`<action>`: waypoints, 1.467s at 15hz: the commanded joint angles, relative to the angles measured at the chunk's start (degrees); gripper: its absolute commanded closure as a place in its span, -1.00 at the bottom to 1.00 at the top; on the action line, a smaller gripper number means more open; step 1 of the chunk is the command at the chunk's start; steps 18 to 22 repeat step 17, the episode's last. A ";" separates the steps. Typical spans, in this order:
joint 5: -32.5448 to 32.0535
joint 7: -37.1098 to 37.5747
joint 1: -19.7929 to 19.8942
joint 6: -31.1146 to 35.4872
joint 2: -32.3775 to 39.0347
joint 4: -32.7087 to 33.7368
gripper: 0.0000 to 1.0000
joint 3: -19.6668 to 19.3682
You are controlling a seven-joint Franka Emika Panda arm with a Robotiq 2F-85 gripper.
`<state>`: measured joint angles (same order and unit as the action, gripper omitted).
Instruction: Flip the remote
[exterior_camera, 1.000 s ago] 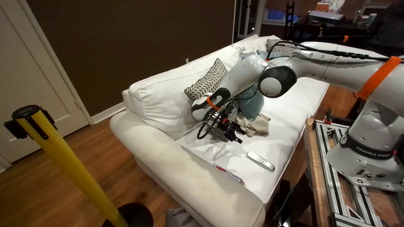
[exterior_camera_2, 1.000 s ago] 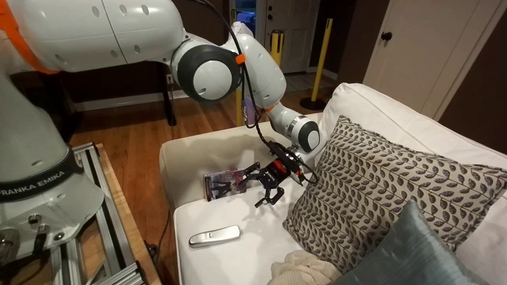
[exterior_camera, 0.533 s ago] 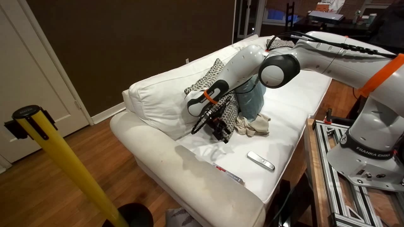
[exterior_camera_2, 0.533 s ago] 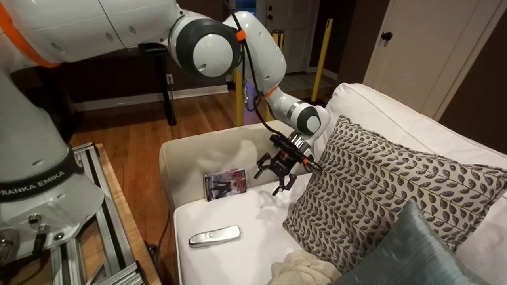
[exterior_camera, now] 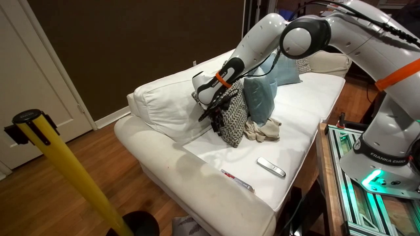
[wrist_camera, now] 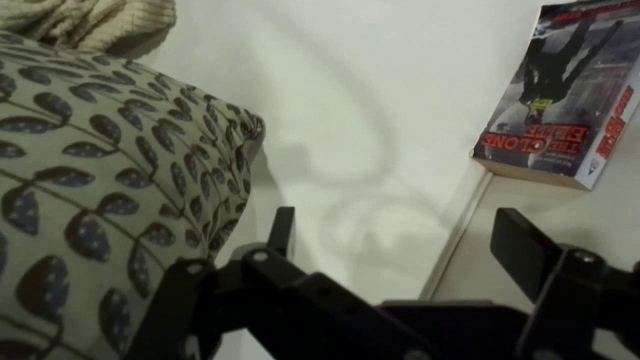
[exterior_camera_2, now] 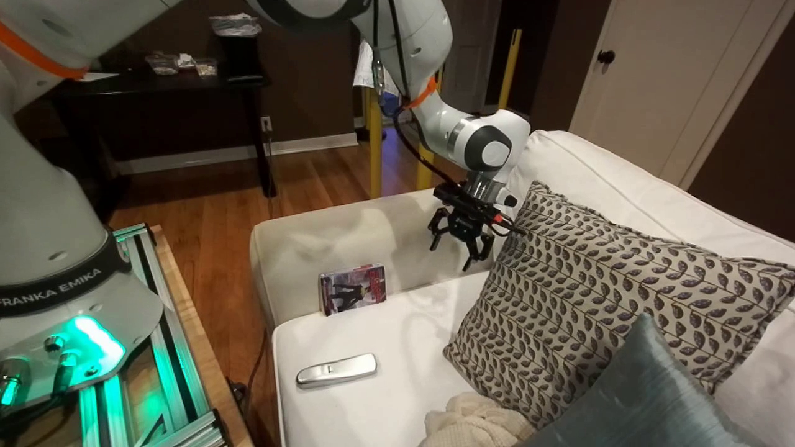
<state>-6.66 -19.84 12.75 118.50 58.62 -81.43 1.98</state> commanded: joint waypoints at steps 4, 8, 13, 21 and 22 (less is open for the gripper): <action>0.19 -5.92 0.11 13.55 -15.01 -21.94 -1.00 0.84; 0.04 -8.99 0.68 20.29 -23.22 -33.74 -1.00 1.36; 0.36 -7.32 -0.45 17.20 -18.19 -26.12 -1.00 0.38; 0.34 -7.31 -0.44 17.20 -17.91 -25.97 -1.00 0.34; 0.34 -7.31 -0.44 17.20 -17.91 -25.97 -1.00 0.34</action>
